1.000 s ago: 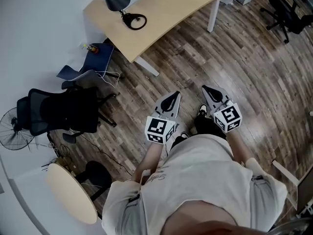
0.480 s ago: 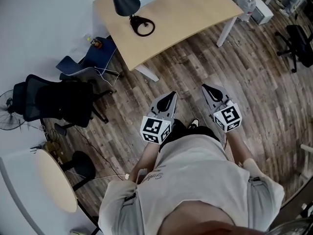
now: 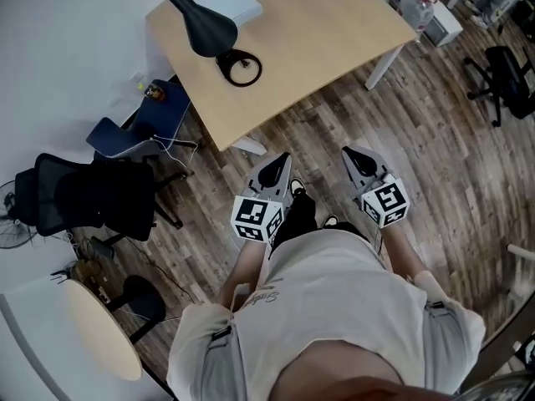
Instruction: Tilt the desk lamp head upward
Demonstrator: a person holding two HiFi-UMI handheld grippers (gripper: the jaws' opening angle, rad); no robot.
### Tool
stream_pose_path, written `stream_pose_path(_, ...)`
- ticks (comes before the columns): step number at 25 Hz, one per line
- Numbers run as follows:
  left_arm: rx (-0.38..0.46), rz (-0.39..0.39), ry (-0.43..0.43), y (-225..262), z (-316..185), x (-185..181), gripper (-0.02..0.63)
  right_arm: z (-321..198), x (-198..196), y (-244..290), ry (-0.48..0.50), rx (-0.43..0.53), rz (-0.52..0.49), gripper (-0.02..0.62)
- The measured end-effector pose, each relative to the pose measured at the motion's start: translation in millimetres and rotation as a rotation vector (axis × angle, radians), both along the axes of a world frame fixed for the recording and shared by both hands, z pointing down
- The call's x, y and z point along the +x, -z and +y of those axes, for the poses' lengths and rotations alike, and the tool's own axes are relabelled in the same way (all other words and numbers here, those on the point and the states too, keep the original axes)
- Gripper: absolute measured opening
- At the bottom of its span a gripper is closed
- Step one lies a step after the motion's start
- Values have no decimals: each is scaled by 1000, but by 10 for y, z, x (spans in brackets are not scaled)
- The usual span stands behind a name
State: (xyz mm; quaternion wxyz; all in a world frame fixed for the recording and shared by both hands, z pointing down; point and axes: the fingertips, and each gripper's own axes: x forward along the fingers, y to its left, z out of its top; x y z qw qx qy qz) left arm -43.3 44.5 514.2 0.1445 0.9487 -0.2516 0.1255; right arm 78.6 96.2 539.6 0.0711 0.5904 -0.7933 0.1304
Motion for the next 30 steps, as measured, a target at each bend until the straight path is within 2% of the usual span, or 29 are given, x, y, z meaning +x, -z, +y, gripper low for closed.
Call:
stream_pose_path(9,46,60,-102,256,-948,270,15,-907,19,555,-41,88,60,-5)
stream_pose_path(17,42,73,-107,285,-1340,300,15,-1184,9,430,-47,54,55,-5)
stream_pose_path(23,22,31,-19,229,-1622,208,15,-1505,40,267,30,11,26,-5)
stream_pose_path(30,34,-20,141,240,-2127,103,15,-2219,-23,168,217,22,7,-5)
